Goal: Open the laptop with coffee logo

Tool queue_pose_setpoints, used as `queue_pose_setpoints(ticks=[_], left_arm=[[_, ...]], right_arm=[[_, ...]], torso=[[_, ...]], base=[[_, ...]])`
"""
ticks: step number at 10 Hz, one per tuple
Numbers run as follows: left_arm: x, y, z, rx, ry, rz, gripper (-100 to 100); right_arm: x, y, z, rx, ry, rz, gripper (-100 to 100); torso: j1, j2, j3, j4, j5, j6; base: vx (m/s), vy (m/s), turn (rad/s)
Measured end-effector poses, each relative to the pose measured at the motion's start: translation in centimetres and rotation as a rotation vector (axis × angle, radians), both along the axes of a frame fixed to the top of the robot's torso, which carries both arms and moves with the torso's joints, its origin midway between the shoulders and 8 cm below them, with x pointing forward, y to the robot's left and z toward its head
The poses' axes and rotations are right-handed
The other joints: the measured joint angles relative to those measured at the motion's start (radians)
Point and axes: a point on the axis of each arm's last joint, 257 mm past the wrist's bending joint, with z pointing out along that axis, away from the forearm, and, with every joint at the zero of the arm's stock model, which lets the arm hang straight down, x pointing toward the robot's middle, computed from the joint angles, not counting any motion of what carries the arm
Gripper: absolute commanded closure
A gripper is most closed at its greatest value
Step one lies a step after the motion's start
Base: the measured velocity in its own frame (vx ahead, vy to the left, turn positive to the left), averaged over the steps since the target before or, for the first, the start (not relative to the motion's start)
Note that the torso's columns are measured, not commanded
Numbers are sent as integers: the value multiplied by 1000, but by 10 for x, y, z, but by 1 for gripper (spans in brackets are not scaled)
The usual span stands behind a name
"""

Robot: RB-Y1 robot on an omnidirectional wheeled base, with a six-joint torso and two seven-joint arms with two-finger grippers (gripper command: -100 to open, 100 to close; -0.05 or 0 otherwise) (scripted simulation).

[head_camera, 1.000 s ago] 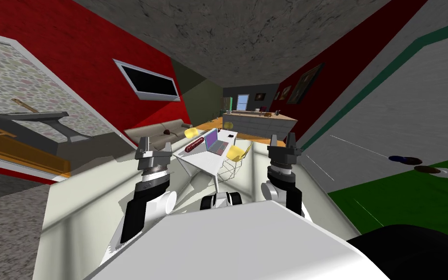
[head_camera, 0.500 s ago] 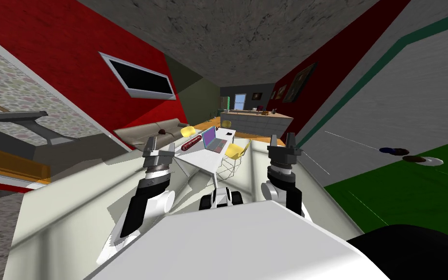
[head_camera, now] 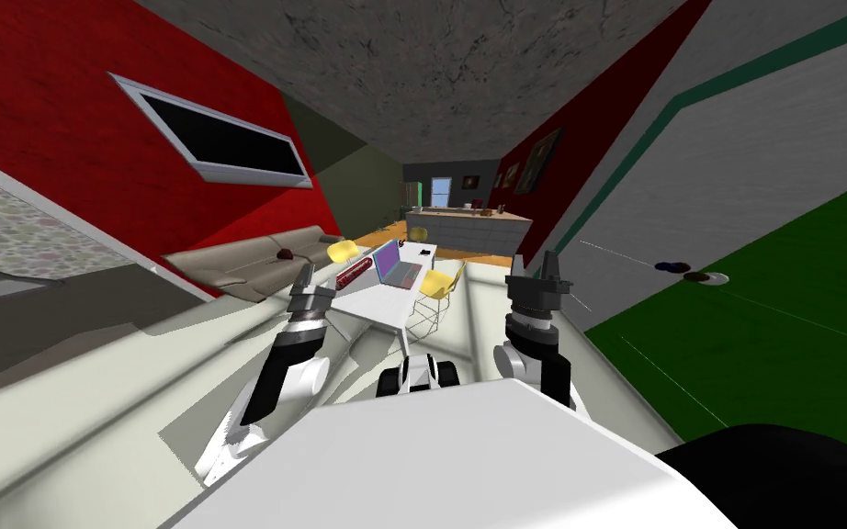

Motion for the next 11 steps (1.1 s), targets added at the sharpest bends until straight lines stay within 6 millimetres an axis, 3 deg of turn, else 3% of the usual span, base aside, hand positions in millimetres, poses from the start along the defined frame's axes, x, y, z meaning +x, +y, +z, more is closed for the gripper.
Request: queue_pose_setpoints(ticks=[4,11], left_arm=[[27,12,-32,48,92,22,-100],[67,56,-93,123,248,86,-100]], right_arm=[[0,0,0,0,0,0,0],[0,0,0,0,0,0,0]], torso=[[0,0,0,0,0,0],[0,0,0,0,0,0]], base=[[-14,47,-230],[-19,49,-223]])
